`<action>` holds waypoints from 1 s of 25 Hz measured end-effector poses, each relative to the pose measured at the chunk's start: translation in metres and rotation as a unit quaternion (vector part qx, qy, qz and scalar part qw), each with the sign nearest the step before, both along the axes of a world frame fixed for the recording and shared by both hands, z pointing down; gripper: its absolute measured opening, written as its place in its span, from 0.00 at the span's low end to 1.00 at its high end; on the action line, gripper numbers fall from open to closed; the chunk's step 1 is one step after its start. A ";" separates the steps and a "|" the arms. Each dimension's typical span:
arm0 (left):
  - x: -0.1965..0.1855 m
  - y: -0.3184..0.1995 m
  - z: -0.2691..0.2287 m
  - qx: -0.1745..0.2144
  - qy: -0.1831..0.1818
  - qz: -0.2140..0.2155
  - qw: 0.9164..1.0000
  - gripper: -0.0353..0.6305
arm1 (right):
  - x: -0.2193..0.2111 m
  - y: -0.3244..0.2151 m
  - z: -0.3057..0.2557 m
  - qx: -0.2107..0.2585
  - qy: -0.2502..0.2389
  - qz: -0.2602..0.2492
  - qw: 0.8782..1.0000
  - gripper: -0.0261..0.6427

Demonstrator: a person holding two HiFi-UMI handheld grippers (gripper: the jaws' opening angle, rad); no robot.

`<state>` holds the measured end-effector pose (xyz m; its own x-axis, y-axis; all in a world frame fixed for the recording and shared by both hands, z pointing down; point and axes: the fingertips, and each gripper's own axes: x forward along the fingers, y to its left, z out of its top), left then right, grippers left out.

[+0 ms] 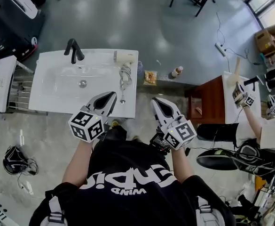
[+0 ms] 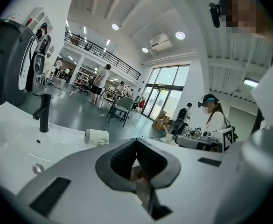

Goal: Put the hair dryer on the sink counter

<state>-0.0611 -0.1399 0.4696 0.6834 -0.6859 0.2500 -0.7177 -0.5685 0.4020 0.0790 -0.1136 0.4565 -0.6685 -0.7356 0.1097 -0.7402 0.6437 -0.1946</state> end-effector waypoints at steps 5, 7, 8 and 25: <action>0.017 0.042 -0.003 0.014 -0.003 0.007 1.000 0.08 | 0.018 0.034 -0.005 0.003 0.000 -0.013 1.000 0.06; 0.027 0.061 -0.007 0.027 0.000 0.020 0.999 0.08 | 0.024 0.050 -0.008 0.005 -0.003 -0.022 1.000 0.06; 0.031 0.070 -0.009 0.033 0.000 0.023 0.999 0.08 | 0.026 0.059 -0.008 0.004 -0.004 -0.027 1.000 0.06; 0.025 0.120 -0.050 0.095 -0.027 0.037 0.994 0.08 | 0.031 0.113 -0.032 0.032 -0.001 -0.008 0.999 0.06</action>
<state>-0.0362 -0.0199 0.4193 0.7230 -0.6726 0.1576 -0.6885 -0.6827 0.2447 0.1105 -0.0005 0.4240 -0.6806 -0.7301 0.0609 -0.7291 0.6668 -0.1544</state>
